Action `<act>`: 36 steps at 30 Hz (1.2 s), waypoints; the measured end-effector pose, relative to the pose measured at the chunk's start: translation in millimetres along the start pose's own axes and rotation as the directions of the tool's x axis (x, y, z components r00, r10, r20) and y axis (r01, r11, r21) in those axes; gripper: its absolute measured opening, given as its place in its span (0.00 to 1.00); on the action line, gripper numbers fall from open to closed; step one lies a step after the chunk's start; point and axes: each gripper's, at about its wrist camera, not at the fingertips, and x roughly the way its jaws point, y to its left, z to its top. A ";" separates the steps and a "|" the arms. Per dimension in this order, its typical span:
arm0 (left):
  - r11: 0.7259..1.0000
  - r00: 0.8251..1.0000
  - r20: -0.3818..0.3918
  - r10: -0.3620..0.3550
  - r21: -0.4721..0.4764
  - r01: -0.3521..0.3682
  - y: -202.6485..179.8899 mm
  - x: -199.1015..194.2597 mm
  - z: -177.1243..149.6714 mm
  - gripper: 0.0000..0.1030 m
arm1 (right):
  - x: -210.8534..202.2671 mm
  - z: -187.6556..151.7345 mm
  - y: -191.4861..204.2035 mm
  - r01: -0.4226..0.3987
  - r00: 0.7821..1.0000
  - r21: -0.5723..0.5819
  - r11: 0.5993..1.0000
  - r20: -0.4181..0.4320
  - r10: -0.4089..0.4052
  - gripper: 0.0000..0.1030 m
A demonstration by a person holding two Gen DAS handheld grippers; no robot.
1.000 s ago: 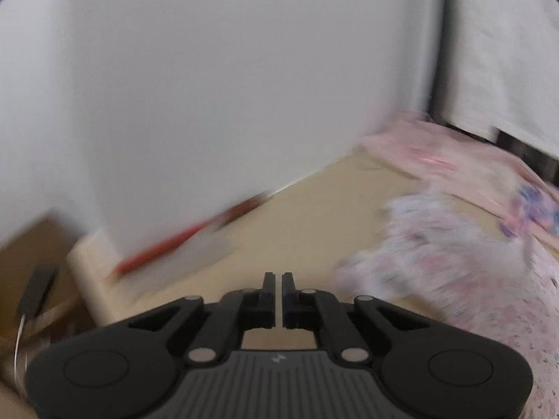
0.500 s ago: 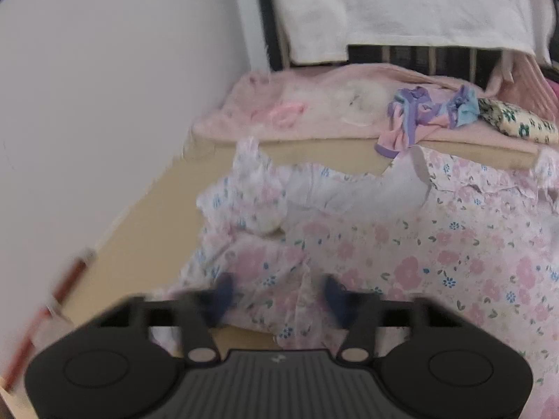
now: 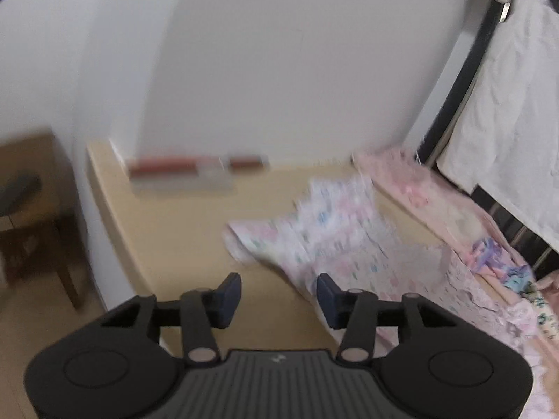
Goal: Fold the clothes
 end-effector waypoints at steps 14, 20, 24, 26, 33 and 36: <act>0.857 0.984 -0.144 0.109 0.515 -0.020 -83.1 110.8 76.2 0.81 | 4.8 5.8 3.7 0.004 1.000 -0.001 1.000 -0.027 -0.004 0.29; 0.931 0.944 -0.318 -0.083 0.313 0.187 -37.1 124.6 78.5 0.00 | 6.1 4.7 4.0 0.068 0.998 0.024 0.997 -0.015 -0.068 0.26; 0.898 0.952 -0.201 -0.230 0.332 0.287 -34.6 96.9 86.4 0.00 | 5.7 2.3 8.5 0.098 0.995 0.038 0.994 -0.003 -0.098 0.25; 0.891 0.949 -0.190 -0.252 0.337 0.305 -18.9 80.0 83.3 0.00 | 5.3 1.9 8.9 0.101 0.995 0.044 0.994 -0.004 -0.101 0.26; 0.792 0.894 -0.218 -0.391 0.415 0.447 51.4 6.4 30.6 0.04 | 4.5 8.2 8.3 0.093 0.995 0.023 0.995 -0.038 -0.093 0.31; 0.733 0.901 -0.286 -0.326 0.525 0.432 60.2 1.0 10.7 0.08 | -12.7 21.7 7.2 0.040 0.999 0.026 0.999 0.018 -0.040 0.33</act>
